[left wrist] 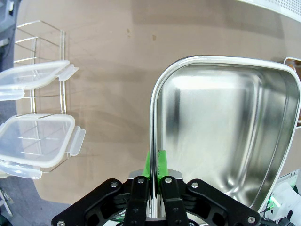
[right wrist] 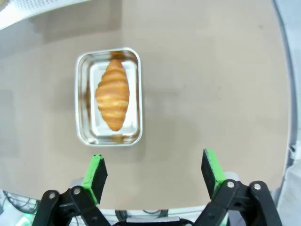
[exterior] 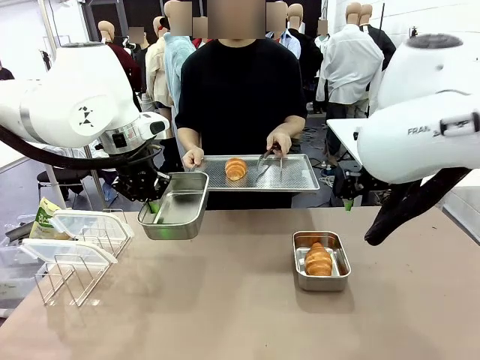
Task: Place the bread in airtight containers.
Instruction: Once an object is inside an Airtight Container , place the container in the center of the table.
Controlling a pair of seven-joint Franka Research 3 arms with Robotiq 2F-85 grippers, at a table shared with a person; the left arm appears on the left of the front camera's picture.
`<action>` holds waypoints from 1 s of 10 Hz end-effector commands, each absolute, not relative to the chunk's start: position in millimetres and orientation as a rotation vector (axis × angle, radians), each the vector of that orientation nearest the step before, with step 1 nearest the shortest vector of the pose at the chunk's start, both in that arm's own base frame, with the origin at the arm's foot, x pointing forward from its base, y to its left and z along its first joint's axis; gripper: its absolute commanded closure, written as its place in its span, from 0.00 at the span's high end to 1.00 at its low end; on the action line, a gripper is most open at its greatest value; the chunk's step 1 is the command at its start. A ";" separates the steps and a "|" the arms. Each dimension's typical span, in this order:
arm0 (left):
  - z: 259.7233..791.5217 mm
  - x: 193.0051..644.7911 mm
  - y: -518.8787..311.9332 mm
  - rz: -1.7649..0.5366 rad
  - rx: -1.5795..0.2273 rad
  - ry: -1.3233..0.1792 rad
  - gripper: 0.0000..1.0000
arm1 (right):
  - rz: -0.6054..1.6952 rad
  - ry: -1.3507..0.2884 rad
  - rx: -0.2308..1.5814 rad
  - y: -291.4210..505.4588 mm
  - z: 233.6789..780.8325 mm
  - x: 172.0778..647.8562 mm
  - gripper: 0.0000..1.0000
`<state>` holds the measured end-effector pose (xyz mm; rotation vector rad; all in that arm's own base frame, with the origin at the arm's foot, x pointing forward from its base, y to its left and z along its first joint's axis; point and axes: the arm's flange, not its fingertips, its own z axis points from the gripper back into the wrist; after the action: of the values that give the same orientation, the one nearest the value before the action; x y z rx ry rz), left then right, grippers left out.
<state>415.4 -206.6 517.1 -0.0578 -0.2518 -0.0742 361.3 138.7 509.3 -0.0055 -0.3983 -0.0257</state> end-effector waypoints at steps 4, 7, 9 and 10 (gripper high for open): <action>520.7 415.6 -204.9 -0.072 -0.062 -0.257 0.00 | -0.028 -0.396 -0.001 139.0 514.7 357.3 1.00; 520.7 415.6 -204.9 -0.072 -0.062 -0.257 0.00 | -0.028 -0.396 -0.001 139.0 514.7 357.3 1.00; 520.7 415.6 -204.9 -0.072 -0.062 -0.257 0.00 | -0.028 -0.396 -0.001 139.0 514.7 357.3 1.00; 520.7 415.6 -204.9 -0.072 -0.062 -0.257 0.00 | -0.028 -0.396 -0.001 139.0 514.7 357.3 1.00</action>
<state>415.4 -206.6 517.1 -0.0578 -0.2519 -0.0742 357.4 139.1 513.8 0.0001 -0.3944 -0.0314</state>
